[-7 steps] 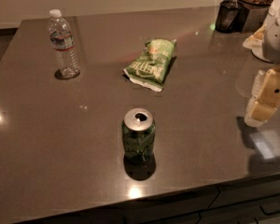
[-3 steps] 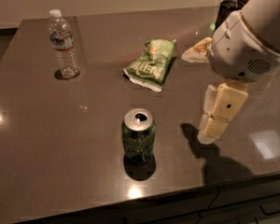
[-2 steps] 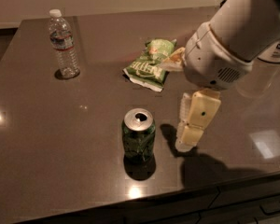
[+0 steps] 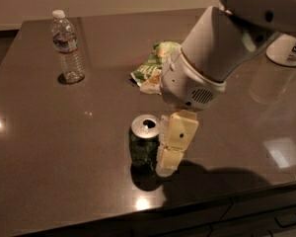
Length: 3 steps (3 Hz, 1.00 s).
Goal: Move green can near water bottle
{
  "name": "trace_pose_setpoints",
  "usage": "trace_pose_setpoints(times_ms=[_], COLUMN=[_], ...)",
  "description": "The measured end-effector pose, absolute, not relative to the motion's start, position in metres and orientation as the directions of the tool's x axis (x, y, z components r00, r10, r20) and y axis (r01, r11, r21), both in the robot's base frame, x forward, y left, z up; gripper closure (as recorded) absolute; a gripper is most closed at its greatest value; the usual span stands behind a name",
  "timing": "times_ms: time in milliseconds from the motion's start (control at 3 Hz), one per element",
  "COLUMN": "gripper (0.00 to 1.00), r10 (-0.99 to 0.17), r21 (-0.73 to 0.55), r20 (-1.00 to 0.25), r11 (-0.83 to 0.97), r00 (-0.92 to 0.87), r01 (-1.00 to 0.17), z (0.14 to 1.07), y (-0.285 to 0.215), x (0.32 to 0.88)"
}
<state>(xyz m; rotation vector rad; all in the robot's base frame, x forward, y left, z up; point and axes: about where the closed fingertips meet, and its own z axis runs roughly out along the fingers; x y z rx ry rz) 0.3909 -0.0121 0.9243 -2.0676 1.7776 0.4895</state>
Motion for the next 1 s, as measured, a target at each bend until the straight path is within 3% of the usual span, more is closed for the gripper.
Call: trace_pose_setpoints(times_ms=[333,1000], gripper=[0.00,0.44], r10=[-0.852,-0.835], r21=[-0.023,0.017], r20=[-0.500,-0.527], r11=[-0.166,-0.192], r00=[0.155,0.154], r01=[-0.986,-0.981], z=[0.912,0.900], y=[-0.001,0.011], x=[0.385,0.378])
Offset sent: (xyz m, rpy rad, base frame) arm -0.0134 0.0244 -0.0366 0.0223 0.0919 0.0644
